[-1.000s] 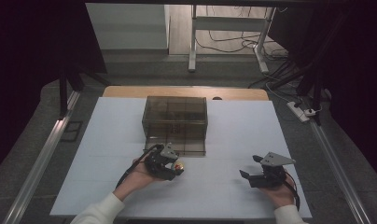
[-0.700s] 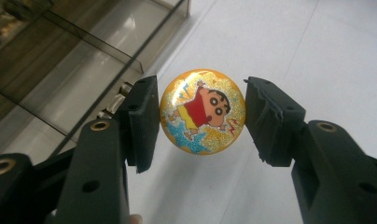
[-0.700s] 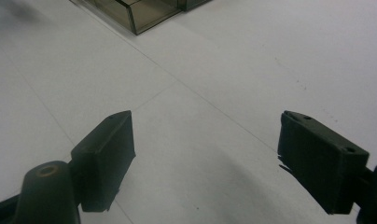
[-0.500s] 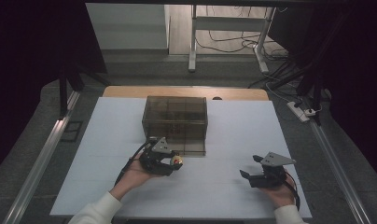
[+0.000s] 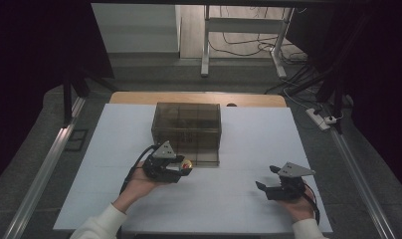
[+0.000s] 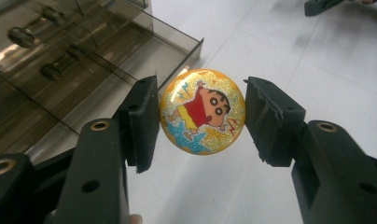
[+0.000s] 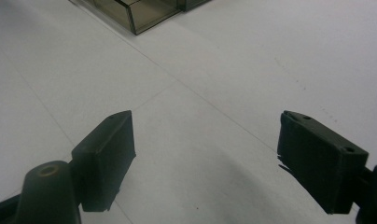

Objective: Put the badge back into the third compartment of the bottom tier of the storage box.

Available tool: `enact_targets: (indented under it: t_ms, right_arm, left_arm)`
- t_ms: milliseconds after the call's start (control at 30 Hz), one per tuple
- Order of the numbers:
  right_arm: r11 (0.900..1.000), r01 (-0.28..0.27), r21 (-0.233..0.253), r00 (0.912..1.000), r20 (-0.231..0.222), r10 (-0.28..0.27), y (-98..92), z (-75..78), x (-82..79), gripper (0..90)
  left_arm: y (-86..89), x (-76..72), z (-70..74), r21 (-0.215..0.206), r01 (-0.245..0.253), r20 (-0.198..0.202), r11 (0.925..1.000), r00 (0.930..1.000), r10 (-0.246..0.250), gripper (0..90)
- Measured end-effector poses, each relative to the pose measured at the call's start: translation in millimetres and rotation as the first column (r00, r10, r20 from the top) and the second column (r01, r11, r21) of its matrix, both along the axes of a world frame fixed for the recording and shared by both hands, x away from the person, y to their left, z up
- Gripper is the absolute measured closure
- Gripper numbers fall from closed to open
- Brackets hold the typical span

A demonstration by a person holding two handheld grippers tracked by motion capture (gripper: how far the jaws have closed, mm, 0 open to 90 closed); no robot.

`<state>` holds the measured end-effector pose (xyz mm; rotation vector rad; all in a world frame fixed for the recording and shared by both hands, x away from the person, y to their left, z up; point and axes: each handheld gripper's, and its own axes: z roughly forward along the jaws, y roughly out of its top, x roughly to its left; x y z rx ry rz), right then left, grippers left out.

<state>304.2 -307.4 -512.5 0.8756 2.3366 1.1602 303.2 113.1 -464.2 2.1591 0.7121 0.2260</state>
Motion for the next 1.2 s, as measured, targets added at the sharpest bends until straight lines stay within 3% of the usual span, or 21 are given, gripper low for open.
enact_targets:
  t_ms: [567, 1200]
  right_arm:
    - [1.000, -0.001, 0.002, 1.0000, 0.005, 0.001, -0.1, 0.3, -0.2, 19.0]
    - [1.000, 0.006, -0.003, 1.0000, 0.007, -0.006, -1.2, 1.6, -0.7, 19.0]
  left_arm:
    - [10.1, 0.8, 7.0, -0.046, -0.036, 0.022, 0.9983, 0.9991, 0.037, 46.3]
    - [2.2, 6.2, 7.2, -0.050, -0.030, 0.023, 0.9983, 0.9992, 0.032, 46.3]
